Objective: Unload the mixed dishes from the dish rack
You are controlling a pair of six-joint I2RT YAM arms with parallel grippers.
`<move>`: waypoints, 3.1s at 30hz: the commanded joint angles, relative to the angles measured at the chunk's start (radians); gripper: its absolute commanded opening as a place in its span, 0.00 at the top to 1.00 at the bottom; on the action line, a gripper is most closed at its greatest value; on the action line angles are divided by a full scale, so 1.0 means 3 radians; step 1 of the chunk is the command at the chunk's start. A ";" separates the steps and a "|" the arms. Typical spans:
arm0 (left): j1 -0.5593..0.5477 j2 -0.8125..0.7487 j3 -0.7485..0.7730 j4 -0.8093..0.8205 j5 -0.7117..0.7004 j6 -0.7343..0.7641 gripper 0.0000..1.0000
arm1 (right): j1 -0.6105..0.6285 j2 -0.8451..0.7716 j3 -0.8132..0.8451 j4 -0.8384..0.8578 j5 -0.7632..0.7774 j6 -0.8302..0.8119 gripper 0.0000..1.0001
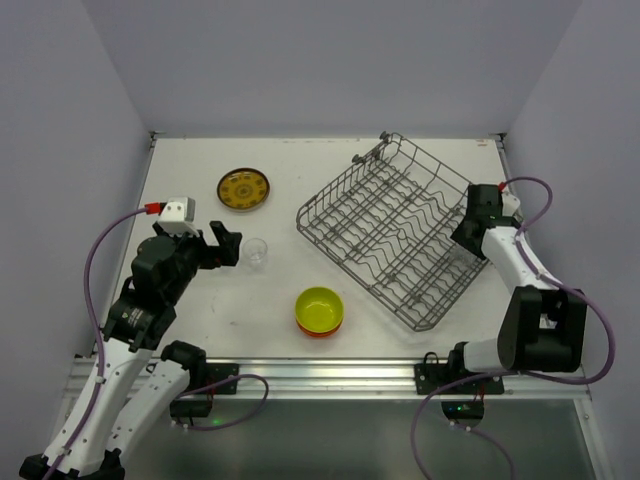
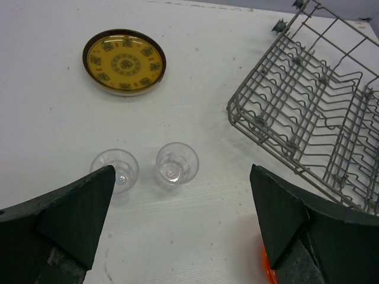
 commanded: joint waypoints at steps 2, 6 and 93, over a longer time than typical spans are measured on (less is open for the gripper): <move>-0.0019 -0.0010 0.0048 0.0078 -0.0019 0.0081 0.00 | -0.0014 -0.0190 -0.0034 0.0130 0.0090 0.0080 0.52; -0.0019 -0.0015 0.0048 0.0078 -0.0044 0.0081 0.00 | -0.0014 -0.0226 -0.0024 0.0130 0.0065 0.0064 0.58; 0.1198 0.2889 0.1255 -0.1256 -0.0029 0.0046 1.00 | 0.1233 -0.2215 -0.0218 0.0247 -0.1418 -0.0396 0.01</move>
